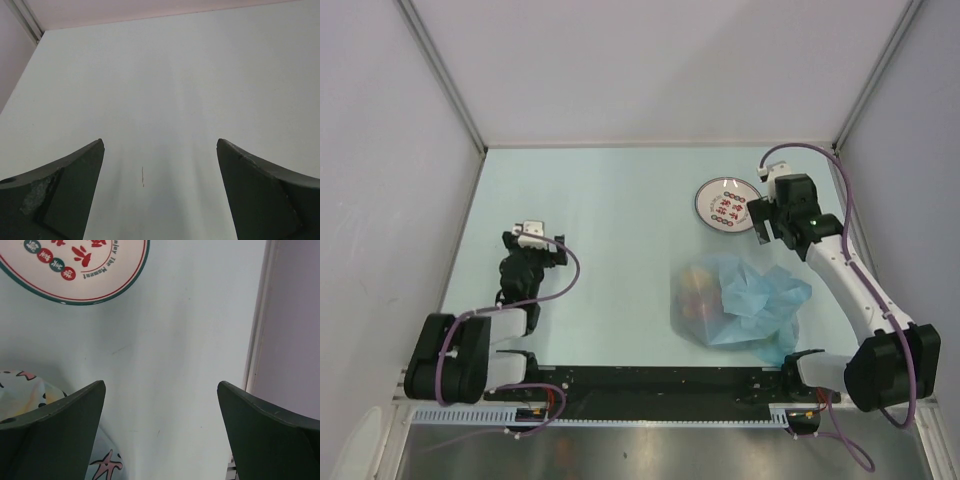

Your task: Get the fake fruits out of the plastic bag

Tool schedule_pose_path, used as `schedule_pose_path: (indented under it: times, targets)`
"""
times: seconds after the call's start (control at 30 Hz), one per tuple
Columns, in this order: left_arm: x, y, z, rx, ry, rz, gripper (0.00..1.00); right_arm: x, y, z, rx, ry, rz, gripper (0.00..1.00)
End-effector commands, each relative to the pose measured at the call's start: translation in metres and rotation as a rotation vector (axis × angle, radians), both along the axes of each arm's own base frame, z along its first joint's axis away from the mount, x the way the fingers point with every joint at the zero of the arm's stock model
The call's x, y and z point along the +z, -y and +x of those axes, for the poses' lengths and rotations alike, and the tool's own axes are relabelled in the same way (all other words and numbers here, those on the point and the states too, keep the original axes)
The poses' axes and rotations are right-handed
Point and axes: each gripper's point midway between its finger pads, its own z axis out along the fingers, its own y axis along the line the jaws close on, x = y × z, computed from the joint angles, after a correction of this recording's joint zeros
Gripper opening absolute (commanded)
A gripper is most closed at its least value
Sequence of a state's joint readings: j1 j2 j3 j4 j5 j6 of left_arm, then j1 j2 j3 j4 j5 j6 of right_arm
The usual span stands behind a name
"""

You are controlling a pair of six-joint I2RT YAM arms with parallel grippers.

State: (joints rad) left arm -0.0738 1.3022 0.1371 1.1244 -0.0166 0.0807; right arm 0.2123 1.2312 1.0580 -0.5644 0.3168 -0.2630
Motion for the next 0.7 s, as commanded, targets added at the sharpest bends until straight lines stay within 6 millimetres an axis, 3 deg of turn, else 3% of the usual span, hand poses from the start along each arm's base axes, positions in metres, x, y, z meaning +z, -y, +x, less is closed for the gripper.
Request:
schedule_pose_path:
  times: [0.0,0.03,0.07,0.1,0.13,0.17,0.2,0.23,0.27,0.3,0.33,0.37,0.4,0.47,0.5,0.57,0.67]
  targets:
    - [0.051,0.018,0.017,-0.061,-0.060,0.072,1.00,0.027,-0.016,0.004,0.105,0.039,0.035,1.00]
    - [0.062,0.020,0.021,-0.050,-0.073,0.082,1.00,0.034,-0.033,0.002,0.204,0.035,0.079,1.00]
    - [0.100,0.032,0.031,-0.054,-0.027,0.074,0.99,0.040,-0.038,0.001,0.266,0.042,0.077,1.00]
    - [0.092,0.035,0.029,-0.054,-0.117,0.064,1.00,0.044,-0.044,0.000,0.294,0.050,0.100,1.00]
    - [0.102,0.043,0.031,-0.073,-0.129,0.044,1.00,0.055,-0.054,0.001,0.335,0.065,0.140,1.00]
    - [0.133,0.050,0.037,-0.079,-0.088,0.018,1.00,0.057,-0.059,0.004,0.331,0.062,0.166,1.00]
    - [0.137,0.056,0.035,-0.081,-0.119,-0.021,1.00,0.062,-0.060,0.006,0.320,0.061,0.187,1.00]
    - [0.141,0.075,0.034,-0.130,-0.133,-0.026,1.00,0.063,-0.062,0.010,0.310,0.058,0.210,1.00]
    - [0.173,0.090,0.038,-0.172,-0.093,-0.033,1.00,0.077,-0.058,0.015,0.276,0.094,0.244,1.00]
    - [0.170,0.103,0.032,-0.217,-0.153,0.000,1.00,0.083,-0.055,0.019,0.255,0.112,0.262,1.00]
    - [0.166,0.140,0.028,-0.339,-0.199,0.023,1.00,0.088,-0.052,0.022,0.235,0.126,0.276,1.00]
    - [0.206,0.163,0.027,-0.437,-0.157,0.023,0.98,0.101,-0.046,0.026,0.205,0.158,0.292,1.00]
    - [0.196,0.179,0.015,-0.528,-0.249,0.045,0.93,0.105,-0.035,0.028,0.144,0.167,0.321,1.00]
    - [0.213,0.223,-0.004,-0.727,-0.263,0.030,1.00,0.120,-0.025,0.031,0.089,0.187,0.359,1.00]
    - [0.215,0.231,-0.008,-0.748,-0.262,0.016,1.00,0.118,-0.020,0.026,0.061,0.153,0.403,1.00]
    - [0.205,0.255,-0.028,-0.849,-0.258,0.053,1.00,0.117,-0.022,0.016,0.064,0.103,0.445,0.98]
    - [0.185,0.281,-0.058,-0.999,-0.307,0.076,0.99,0.104,-0.037,-0.020,0.149,-0.023,0.483,0.96]
